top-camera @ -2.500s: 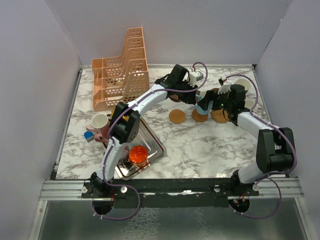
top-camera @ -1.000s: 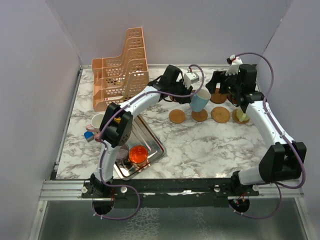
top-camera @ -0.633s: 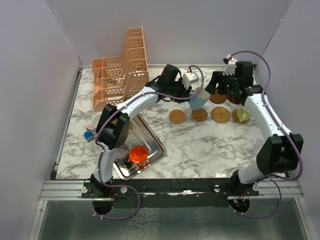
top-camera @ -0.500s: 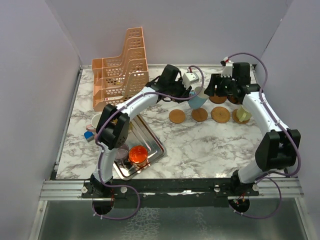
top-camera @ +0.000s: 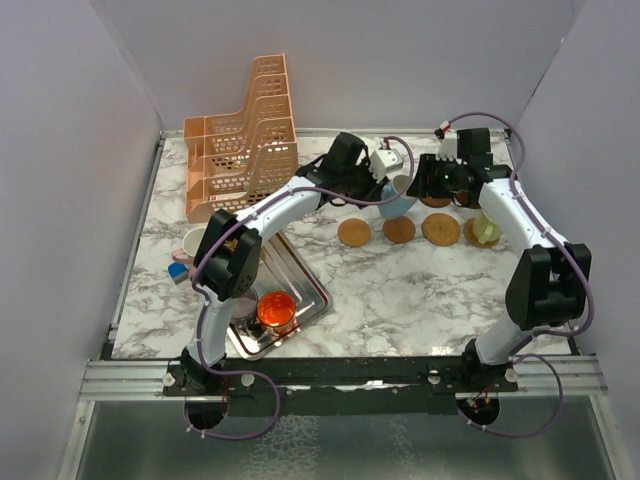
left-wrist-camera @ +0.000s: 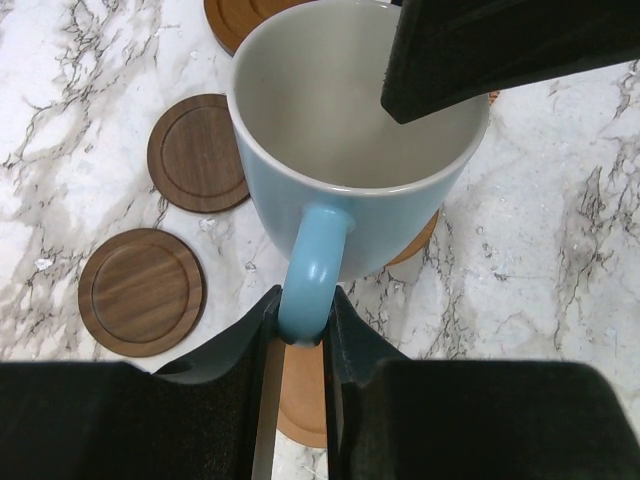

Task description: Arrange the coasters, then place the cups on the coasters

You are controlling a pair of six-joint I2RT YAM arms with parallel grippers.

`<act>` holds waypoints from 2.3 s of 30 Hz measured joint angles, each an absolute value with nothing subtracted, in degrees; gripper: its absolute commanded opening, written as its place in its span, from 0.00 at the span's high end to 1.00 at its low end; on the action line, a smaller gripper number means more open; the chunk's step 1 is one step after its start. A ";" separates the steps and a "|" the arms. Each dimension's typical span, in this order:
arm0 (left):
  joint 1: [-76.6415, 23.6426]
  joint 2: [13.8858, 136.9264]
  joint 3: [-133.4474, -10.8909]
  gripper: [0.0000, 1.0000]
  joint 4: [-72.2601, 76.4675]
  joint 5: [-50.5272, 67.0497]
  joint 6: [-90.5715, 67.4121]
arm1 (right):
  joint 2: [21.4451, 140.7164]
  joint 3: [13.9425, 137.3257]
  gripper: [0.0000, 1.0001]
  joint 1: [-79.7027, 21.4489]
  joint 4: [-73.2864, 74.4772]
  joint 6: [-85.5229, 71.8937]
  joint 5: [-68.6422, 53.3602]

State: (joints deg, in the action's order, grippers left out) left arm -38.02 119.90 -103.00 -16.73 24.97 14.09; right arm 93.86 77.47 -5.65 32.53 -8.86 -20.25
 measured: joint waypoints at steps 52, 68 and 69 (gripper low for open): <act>-35.31 113.12 -99.46 0.07 -15.03 38.57 11.90 | 98.91 84.95 0.99 -4.93 30.65 2.04 -11.66; -33.32 102.96 -90.45 0.03 -17.61 38.96 18.68 | 113.95 102.06 0.99 5.72 31.83 16.60 -21.98; -33.26 102.63 -90.15 0.03 -17.65 38.94 18.98 | 114.96 103.42 0.99 6.02 32.40 17.54 -22.70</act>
